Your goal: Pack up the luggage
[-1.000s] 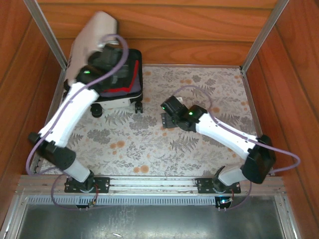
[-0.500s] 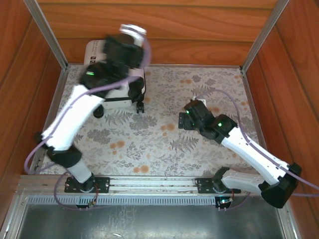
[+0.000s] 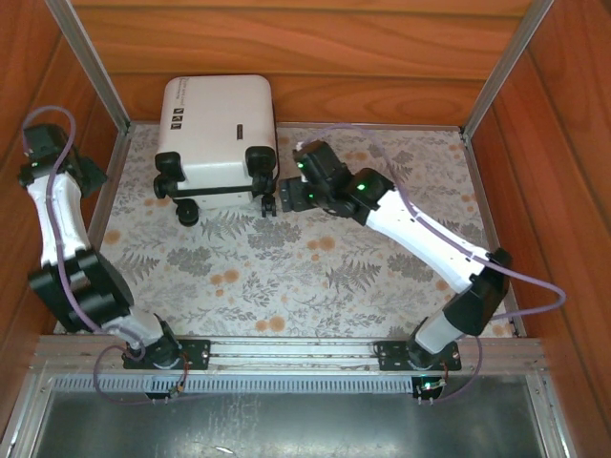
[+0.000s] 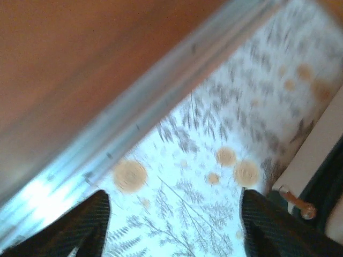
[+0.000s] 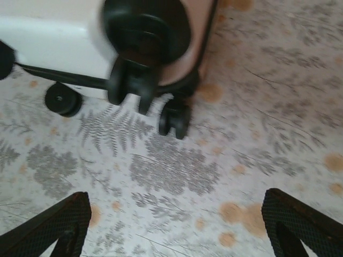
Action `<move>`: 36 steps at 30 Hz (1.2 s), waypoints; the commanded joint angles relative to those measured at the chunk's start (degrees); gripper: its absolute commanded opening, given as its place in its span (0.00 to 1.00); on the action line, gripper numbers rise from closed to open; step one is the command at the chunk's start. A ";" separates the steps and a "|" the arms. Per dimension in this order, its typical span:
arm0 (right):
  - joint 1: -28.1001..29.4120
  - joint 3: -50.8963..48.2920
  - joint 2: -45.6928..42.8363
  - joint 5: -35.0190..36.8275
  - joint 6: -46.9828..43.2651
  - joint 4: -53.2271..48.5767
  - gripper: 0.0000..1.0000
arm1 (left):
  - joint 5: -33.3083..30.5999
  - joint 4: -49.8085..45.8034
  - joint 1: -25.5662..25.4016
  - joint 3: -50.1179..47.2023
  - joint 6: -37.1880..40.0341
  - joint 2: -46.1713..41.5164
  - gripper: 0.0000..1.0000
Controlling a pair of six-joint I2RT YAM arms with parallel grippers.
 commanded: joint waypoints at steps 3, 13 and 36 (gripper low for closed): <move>1.17 0.01 -0.59 -0.02 1.13 3.31 0.86 | 12.80 -0.15 -1.44 2.13 -1.51 7.72 0.57; 1.08 -6.28 -5.40 4.09 1.61 4.25 0.85 | 13.64 4.74 -17.22 4.46 -2.17 14.38 0.54; -7.51 -5.72 -12.37 -1.11 -15.54 -8.80 0.97 | 9.70 34.26 -50.38 -24.58 -2.61 -8.21 0.81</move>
